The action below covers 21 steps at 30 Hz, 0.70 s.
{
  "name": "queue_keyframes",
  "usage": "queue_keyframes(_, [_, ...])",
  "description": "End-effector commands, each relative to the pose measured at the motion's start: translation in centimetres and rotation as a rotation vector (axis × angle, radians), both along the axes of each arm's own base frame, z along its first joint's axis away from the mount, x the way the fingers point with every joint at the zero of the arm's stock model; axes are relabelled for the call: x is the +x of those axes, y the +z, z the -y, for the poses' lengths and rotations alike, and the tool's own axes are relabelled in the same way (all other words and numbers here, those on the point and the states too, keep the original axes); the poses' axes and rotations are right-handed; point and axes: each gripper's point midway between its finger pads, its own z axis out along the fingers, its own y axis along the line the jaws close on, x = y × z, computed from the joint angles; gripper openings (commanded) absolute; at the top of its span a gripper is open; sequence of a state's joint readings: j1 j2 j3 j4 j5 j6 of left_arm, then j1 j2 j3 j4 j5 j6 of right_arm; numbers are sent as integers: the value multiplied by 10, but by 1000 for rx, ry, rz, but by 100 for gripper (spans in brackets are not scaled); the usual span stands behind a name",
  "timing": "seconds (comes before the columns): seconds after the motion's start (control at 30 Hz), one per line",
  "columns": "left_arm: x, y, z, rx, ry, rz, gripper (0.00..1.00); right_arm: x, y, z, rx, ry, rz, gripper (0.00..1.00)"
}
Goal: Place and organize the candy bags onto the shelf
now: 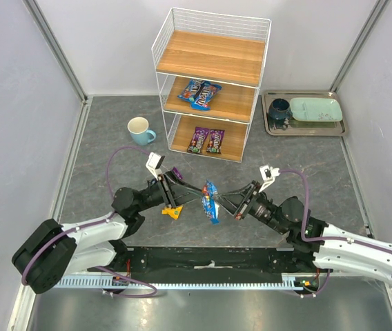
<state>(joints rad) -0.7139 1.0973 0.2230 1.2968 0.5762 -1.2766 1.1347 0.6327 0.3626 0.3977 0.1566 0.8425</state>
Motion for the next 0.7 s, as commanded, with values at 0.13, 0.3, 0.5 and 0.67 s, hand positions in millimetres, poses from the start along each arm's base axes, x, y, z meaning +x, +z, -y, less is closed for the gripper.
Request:
queue_keyframes(0.13, [-26,79,-20,-269,-17,282,45,-9,18,-18,79,87,21,5])
queue_keyframes(0.3, [-27,87,-19,-284,-24,297,30,-8,12,-20,70,88,11,5])
queue_keyframes(0.5, [-29,92,-22,-302,-16,306,2,-2,8,-11,31,37,14,35])
queue_keyframes(0.67, [-10,77,-13,-184,61,259,2,12,-1,20,-114,-102,1,56])
